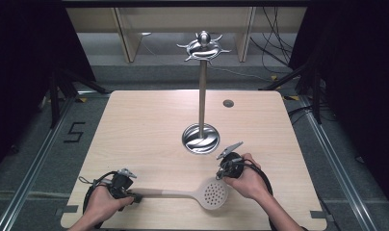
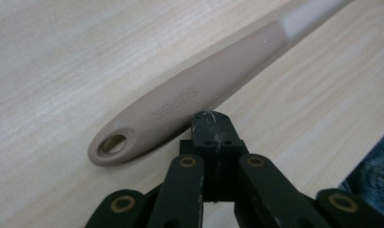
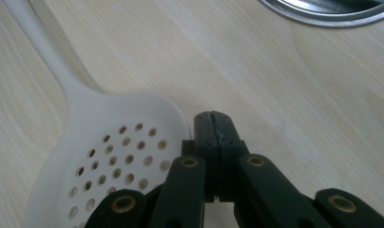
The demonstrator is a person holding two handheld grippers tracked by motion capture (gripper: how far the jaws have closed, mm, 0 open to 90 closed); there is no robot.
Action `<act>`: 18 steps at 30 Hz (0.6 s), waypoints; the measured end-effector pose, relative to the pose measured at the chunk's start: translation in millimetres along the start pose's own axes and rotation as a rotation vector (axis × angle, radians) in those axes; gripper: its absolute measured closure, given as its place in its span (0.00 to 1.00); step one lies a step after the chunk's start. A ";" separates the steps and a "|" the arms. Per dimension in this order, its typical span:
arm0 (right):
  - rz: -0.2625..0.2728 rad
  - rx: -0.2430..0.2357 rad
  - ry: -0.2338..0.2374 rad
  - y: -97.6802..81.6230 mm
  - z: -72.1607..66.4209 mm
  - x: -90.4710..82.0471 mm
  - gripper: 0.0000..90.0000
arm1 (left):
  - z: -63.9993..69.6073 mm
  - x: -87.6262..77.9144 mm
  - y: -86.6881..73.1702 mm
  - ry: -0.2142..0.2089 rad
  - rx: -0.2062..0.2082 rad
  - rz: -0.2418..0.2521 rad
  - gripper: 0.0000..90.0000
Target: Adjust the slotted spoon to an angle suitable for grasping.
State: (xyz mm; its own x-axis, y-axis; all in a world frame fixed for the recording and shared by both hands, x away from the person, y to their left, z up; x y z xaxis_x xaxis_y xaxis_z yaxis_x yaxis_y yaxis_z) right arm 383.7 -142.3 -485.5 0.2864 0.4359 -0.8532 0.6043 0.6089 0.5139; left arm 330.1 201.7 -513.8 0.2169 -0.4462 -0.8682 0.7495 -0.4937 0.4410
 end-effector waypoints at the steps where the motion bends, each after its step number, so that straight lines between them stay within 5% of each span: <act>1: -0.007 -0.007 0.002 -1.2 -0.3 -0.6 1.00 | -4.3 1.1 4.0 0.004 -0.010 0.003 0.99; 4: -0.019 -0.001 0.008 -2.4 -1.8 -0.7 1.00 | -7.9 2.1 8.4 0.014 -0.019 0.004 0.99; 6: -0.033 -0.003 0.016 -4.3 -3.3 -0.9 1.00 | -10.6 7.0 16.6 0.029 -0.069 0.038 0.99; 9: -0.044 -0.003 0.031 -6.2 -5.5 -1.1 1.00 | -18.2 8.2 22.9 0.028 -0.034 0.008 0.99; 18: -0.066 -0.012 0.060 -10.8 -11.4 -0.5 1.00 | -25.8 14.8 39.2 0.045 -0.062 0.020 0.99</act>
State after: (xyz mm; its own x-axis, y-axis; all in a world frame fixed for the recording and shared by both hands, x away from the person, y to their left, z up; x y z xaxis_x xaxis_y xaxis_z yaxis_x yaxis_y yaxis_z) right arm 368.5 -141.6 -489.7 0.2009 0.4329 -0.8788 0.6117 0.6452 0.4577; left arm 378.8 195.0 -515.2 0.2589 -0.4208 -0.8694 0.7820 -0.4371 0.4444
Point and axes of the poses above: each handheld gripper's, and its own axes: x roughly forward along the jaws, y roughly out of its top, z roughly to its right, the point moved 3 cm from there along x, roughly forward along the jaws, and after that the axes turned 3 degrees about z, right-handed, at the moved point
